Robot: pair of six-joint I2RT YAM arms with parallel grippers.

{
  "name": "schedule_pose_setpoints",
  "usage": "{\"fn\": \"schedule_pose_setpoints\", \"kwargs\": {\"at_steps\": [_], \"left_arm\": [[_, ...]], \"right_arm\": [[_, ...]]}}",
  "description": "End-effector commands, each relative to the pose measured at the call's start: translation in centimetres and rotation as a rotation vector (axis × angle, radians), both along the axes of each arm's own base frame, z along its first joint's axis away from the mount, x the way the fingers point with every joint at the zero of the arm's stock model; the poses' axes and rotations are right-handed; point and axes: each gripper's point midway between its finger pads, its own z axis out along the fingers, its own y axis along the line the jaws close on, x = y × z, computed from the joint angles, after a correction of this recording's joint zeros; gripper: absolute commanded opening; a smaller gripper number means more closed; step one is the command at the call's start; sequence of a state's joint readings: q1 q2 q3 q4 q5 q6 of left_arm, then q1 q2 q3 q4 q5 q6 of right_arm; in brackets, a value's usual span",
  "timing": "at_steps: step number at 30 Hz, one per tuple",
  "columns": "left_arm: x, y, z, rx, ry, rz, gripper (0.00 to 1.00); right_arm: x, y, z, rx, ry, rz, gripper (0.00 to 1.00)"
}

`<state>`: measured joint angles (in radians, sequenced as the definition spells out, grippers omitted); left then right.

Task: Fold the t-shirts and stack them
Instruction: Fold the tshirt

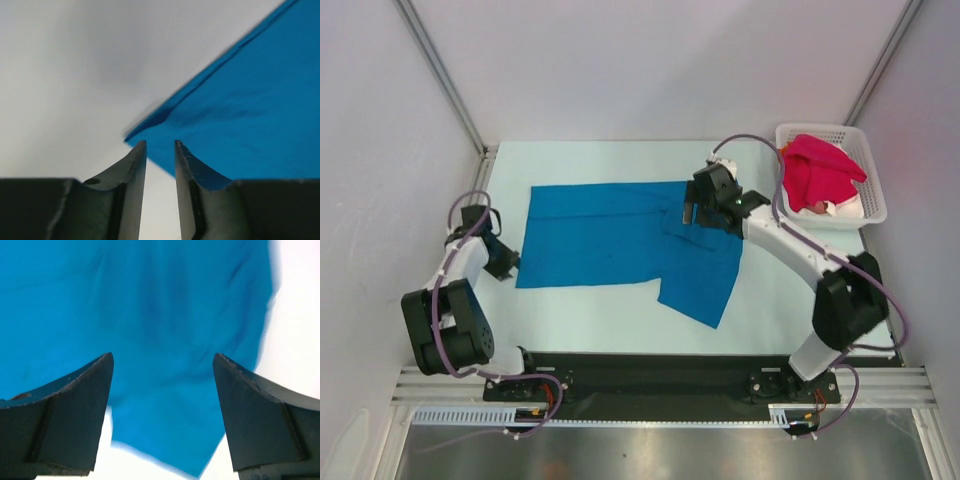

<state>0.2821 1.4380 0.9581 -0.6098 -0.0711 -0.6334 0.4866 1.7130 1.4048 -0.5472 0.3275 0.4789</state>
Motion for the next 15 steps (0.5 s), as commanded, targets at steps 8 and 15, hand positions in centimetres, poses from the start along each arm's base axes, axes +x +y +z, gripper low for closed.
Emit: {"fn": "schedule_pose_setpoints", "kwargs": {"at_steps": [8, 15], "left_arm": [[-4.8, -1.2, -5.4, -0.042, 0.102, 0.085, 0.38], [-4.6, -0.9, -5.4, -0.030, 0.087, 0.096, 0.40]], "right_arm": [[-10.8, 3.2, 2.0, 0.193, -0.075, 0.198, 0.85], [-12.3, 2.4, 1.6, 0.188, -0.095, 0.229, 0.85]]}}
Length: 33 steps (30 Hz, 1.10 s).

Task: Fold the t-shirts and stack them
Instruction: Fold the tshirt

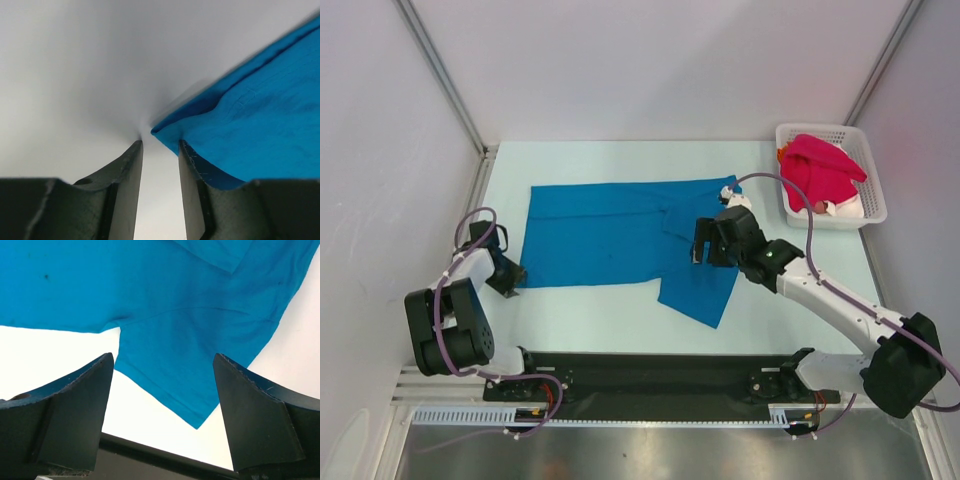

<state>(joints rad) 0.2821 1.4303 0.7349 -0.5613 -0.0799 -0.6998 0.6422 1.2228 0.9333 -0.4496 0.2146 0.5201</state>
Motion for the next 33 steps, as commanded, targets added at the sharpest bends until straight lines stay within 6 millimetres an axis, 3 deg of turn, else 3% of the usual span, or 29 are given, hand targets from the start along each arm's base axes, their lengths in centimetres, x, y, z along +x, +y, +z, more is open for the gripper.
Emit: {"fn": "schedule_pose_setpoints", "kwargs": {"at_steps": [1, 7, 16, 25, 27, 29, 30, 31, 33], "left_arm": [[1.2, 1.0, 1.0, 0.045, -0.071, 0.033, 0.41], [2.2, 1.7, 1.3, 0.069, -0.083, 0.037, 0.45], [1.6, 1.6, -1.8, 0.044, 0.014, 0.037, 0.43], [1.5, 0.7, -1.9, 0.004, -0.001, 0.014, 0.12], [1.5, 0.6, -1.3, -0.003, -0.021, 0.016, 0.09], [1.7, 0.5, -0.6, 0.002, -0.042, 0.011, 0.11], [1.4, 0.7, -0.4, 0.013, -0.031, 0.019, 0.14], [1.3, 0.9, -0.2, 0.022, -0.029, 0.025, 0.24], [1.0, 1.1, 0.0, 0.034, -0.022, 0.028, 0.27]], "right_arm": [[0.1, 0.5, 0.6, 0.027, -0.038, 0.022, 0.85], [-0.3, 0.2, 0.0, 0.032, -0.036, 0.022, 0.86], [-0.9, -0.5, -0.7, 0.039, -0.016, 0.005, 0.86], [-2.4, -2.0, -1.2, 0.038, 0.007, -0.027, 0.86], [-2.9, -2.4, -2.3, 0.045, 0.043, -0.037, 0.86], [-3.3, -2.6, -3.3, 0.050, 0.076, -0.039, 0.86], [-3.3, -2.8, -3.5, 0.058, 0.088, -0.046, 0.86], [-3.4, -2.8, -3.7, 0.055, 0.095, -0.046, 0.86], [-3.4, -3.2, -3.6, 0.051, 0.094, -0.053, 0.86]]}}
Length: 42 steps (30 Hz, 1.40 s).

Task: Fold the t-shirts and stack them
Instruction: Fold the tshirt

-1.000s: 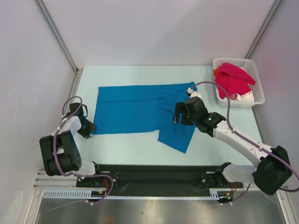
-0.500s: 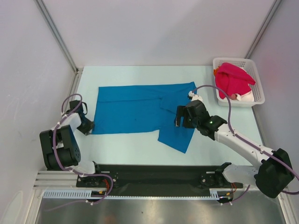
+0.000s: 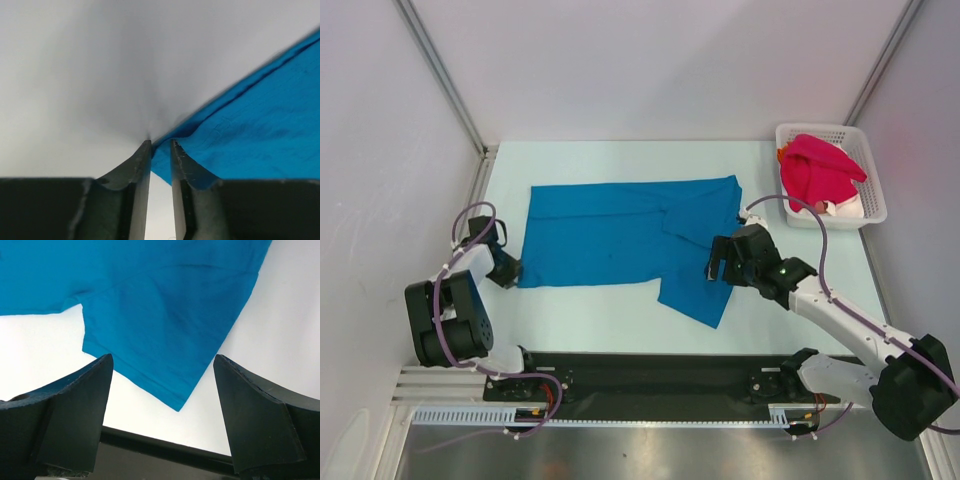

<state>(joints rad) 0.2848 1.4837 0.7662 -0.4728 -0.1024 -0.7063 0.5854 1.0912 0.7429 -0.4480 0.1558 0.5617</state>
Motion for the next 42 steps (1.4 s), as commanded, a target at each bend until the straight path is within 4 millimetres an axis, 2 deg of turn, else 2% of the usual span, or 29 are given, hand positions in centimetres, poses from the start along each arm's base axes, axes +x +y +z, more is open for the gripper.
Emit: {"fn": "schedule_pose_setpoints", "kwargs": {"at_steps": [1, 4, 8, 14, 17, 24, 28, 31, 33, 34, 35, 38, 42], "left_arm": [[-1.8, -0.2, 0.0, -0.005, 0.043, 0.010, 0.29], [-2.7, -0.4, -0.4, -0.011, 0.070, 0.022, 0.35], [-4.3, -0.5, -0.9, -0.014, 0.129, 0.050, 0.35], [-4.7, -0.4, -1.2, -0.007, 0.146, 0.047, 0.36], [-4.1, -0.1, -1.2, 0.003, 0.153, 0.035, 0.36], [-3.7, -0.6, -2.2, -0.030, 0.149, 0.026, 0.30], [-3.4, -0.6, -2.8, -0.035, 0.156, 0.019, 0.14], [-2.9, -1.0, -3.1, -0.058, 0.137, -0.001, 0.00], [-2.6, -1.1, -2.8, -0.056, 0.121, -0.018, 0.00], [-2.5, -1.0, -2.2, -0.048, 0.103, -0.027, 0.00], [-2.4, -1.0, -1.7, -0.039, 0.091, -0.033, 0.00], [-2.4, -1.0, 0.0, -0.010, 0.055, -0.062, 0.00], [-2.4, -1.3, 1.5, -0.002, 0.008, -0.088, 0.00]], "right_arm": [[-0.3, -0.4, 0.2, 0.020, 0.011, -0.012, 0.86], [-0.2, -0.7, 0.8, 0.035, -0.007, -0.022, 0.86], [-0.2, -0.8, 0.9, 0.046, -0.007, -0.025, 0.86], [-0.3, -1.0, 0.2, 0.045, 0.007, -0.023, 0.86], [-0.3, -1.2, 0.2, 0.047, 0.006, -0.028, 0.86], [-0.1, -1.7, 0.0, 0.060, 0.012, -0.052, 0.86], [-0.1, -1.7, -0.4, 0.069, 0.027, -0.059, 0.86], [-0.2, -2.1, -1.3, 0.063, 0.053, -0.078, 0.86], [-0.4, -1.9, -2.1, 0.088, 0.088, -0.075, 0.86], [-0.4, -2.6, -3.0, 0.102, 0.112, -0.105, 0.85], [-1.0, -1.9, -3.4, 0.155, 0.156, -0.089, 0.84], [-1.2, -2.1, -5.3, 0.216, 0.210, -0.131, 0.77], [-0.3, -2.3, -7.1, 0.214, 0.204, -0.164, 0.68]]}}
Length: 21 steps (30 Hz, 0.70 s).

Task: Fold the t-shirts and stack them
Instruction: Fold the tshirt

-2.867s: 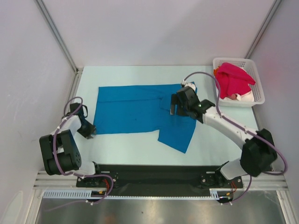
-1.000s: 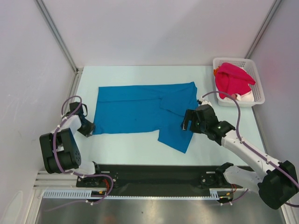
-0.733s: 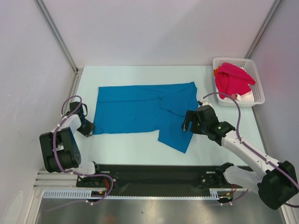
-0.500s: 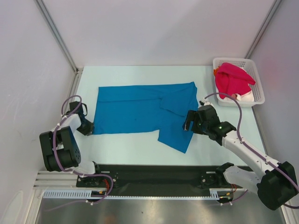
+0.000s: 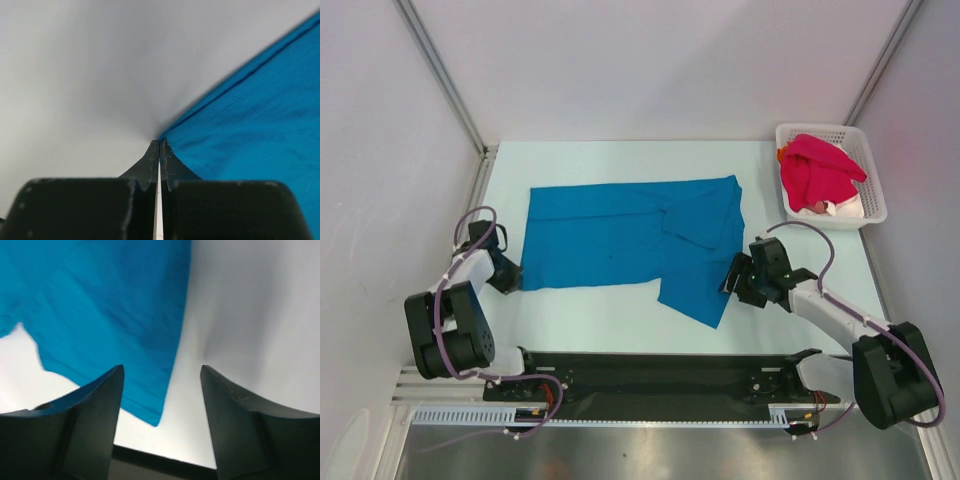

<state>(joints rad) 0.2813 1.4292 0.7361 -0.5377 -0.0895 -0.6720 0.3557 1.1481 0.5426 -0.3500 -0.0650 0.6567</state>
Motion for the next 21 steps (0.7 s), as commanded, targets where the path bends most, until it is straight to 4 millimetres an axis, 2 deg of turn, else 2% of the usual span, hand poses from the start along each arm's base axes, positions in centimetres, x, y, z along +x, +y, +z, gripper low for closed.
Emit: {"fn": "schedule_pose_setpoints", "kwargs": {"at_steps": [1, 2, 3, 4, 10, 12, 13, 14, 15, 16, 18, 21], "left_arm": [[-0.4, -0.5, 1.5, 0.009, -0.038, -0.052, 0.01], [-0.3, -0.5, 2.0, 0.014, -0.055, -0.054, 0.00], [-0.4, -0.5, 2.1, 0.019, -0.058, -0.060, 0.00], [-0.5, -0.5, 2.3, 0.025, -0.062, -0.063, 0.00], [0.0, 0.0, 3.4, 0.057, -0.097, -0.069, 0.00], [0.2, 0.1, 3.7, 0.060, -0.105, -0.066, 0.00], [0.4, -0.1, 3.7, 0.048, -0.108, -0.068, 0.00], [0.5, -0.1, 3.7, 0.041, -0.110, -0.067, 0.00], [0.5, -0.3, 3.7, 0.030, -0.112, -0.061, 0.00], [0.6, -0.6, 3.6, 0.016, -0.114, -0.063, 0.00], [0.8, -0.9, 3.5, 0.001, -0.122, -0.063, 0.00], [0.8, -1.0, 3.3, -0.005, -0.124, -0.069, 0.00]], "right_arm": [[1.2, 1.1, -0.8, 0.066, 0.000, -0.024, 0.65], [1.2, 1.2, -1.0, 0.070, 0.019, -0.024, 0.61], [1.2, 1.3, -1.2, 0.074, 0.037, -0.036, 0.48], [0.9, 1.3, -1.7, 0.070, 0.061, -0.046, 0.46], [-0.2, 0.8, -2.9, -0.052, 0.076, -0.138, 0.46], [-0.3, -0.3, -3.6, -0.135, 0.082, -0.177, 0.46], [-0.3, 0.0, -3.5, -0.154, 0.080, -0.177, 0.46], [0.0, -0.5, -3.5, -0.199, 0.071, -0.193, 0.46], [-1.0, -1.1, -4.3, -0.258, 0.117, -0.195, 0.47], [-0.7, -0.7, -3.9, -0.282, 0.109, -0.189, 0.47], [-1.2, -1.7, -4.2, -0.368, 0.126, -0.202, 0.48], [-1.3, -2.0, -4.1, -0.412, 0.131, -0.214, 0.48]]}}
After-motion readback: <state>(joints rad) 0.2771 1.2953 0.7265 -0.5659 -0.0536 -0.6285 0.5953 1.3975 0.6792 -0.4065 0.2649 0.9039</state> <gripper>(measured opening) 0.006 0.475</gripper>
